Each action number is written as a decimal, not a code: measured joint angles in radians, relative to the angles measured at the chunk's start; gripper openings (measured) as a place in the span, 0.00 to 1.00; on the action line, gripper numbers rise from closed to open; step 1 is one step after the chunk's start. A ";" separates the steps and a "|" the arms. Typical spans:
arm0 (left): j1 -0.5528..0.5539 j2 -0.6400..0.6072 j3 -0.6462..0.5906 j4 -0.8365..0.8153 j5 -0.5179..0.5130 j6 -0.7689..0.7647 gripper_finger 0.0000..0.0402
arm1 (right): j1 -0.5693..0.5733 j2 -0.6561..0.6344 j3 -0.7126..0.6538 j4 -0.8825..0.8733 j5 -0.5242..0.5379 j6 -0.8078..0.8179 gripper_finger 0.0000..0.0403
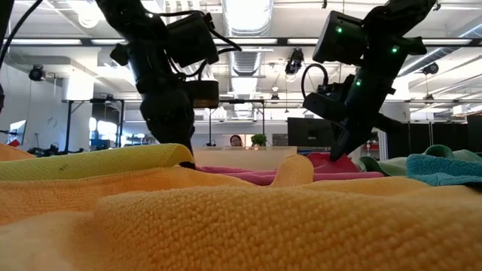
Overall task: Fold microfiber towels
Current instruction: Fold the pink towel
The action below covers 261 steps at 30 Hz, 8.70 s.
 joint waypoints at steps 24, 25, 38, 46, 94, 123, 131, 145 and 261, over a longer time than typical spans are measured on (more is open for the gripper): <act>0.009 -0.034 -0.017 -0.064 -0.190 0.290 0.37 | 0.000 0.000 0.000 0.002 -0.002 -0.018 0.02; 0.009 -0.034 -0.017 -0.056 -0.190 0.290 0.37 | 0.000 0.000 0.000 0.002 -0.002 -0.018 0.02; 0.009 0.036 -0.018 -0.015 -0.246 0.289 0.37 | 0.000 0.000 0.000 0.004 -0.002 -0.018 0.02; 0.009 0.038 -0.017 -0.016 -0.252 0.288 0.37 | 0.000 0.000 0.000 0.005 -0.002 -0.018 0.02; 0.011 0.035 0.023 -0.058 -0.211 0.226 0.13 | 0.000 0.000 0.000 0.002 -0.089 -0.133 0.02; 0.012 -0.015 0.027 -0.084 -0.218 0.193 0.00 | 0.000 0.000 0.000 0.001 -0.089 -0.135 0.02; 0.019 -0.016 0.027 -0.112 -0.282 0.173 0.00 | 0.000 0.000 0.000 0.001 -0.087 -0.130 0.02; 0.079 -0.017 0.027 -0.093 -0.324 0.173 0.00 | -0.042 0.000 0.000 0.002 -0.051 -0.084 0.02; 0.036 0.017 -0.017 -0.201 -0.293 -0.076 0.00 | -0.124 -0.241 0.006 -0.051 -0.414 -0.480 0.05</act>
